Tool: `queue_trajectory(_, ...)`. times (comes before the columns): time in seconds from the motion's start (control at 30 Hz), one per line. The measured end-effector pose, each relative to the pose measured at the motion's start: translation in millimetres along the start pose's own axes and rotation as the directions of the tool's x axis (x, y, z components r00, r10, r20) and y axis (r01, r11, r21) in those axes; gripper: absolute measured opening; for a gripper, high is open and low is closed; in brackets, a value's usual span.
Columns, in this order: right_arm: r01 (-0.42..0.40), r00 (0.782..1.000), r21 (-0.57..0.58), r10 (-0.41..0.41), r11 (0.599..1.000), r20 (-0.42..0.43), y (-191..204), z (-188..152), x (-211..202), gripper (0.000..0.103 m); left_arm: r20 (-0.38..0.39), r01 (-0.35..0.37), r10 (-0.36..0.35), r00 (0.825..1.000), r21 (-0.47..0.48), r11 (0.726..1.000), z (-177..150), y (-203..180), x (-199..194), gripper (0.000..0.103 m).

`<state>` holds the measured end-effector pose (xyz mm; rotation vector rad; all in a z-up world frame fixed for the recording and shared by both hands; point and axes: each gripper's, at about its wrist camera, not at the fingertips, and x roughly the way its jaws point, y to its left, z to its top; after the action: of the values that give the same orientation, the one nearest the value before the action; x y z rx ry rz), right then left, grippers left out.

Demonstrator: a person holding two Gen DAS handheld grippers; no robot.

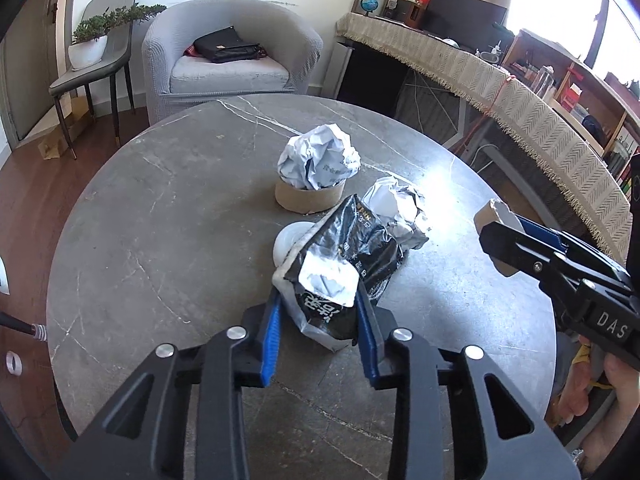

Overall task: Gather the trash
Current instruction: 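Grasp the brown tape roll with the right tool while the left tool grasps the black snack bag, then carry the snack bag and tape roll over the green bin and open both tools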

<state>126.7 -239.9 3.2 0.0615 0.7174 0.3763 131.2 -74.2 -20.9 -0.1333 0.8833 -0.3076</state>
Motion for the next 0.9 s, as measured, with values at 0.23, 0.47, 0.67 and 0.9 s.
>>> queue_trajectory(0.23,-0.021,1.000,-0.014,0.021,1.000,-0.002,19.7,3.6,9.0,0.049,0.044,-0.030,0.029,0.999,0.015,0.999,-0.5,9.7,-18.8,0.020)
queue_trajectory(0.47,-0.046,0.999,-0.035,0.046,0.998,0.002,46.2,10.4,17.7,0.049,0.105,-0.050,0.050,0.993,-0.003,0.999,0.5,32.4,-44.2,0.017)
queue_trajectory(0.67,-0.066,0.998,-0.060,0.066,0.996,0.001,71.0,16.7,28.2,0.049,0.166,-0.014,0.024,0.986,-0.060,0.998,2.6,60.9,-72.2,0.016)
queue_trajectory(0.9,-0.091,0.996,-0.095,0.089,0.991,-0.023,107.3,18.3,44.9,0.049,0.188,-0.044,0.064,0.980,-0.113,0.993,-2.0,95.8,-94.0,0.016)
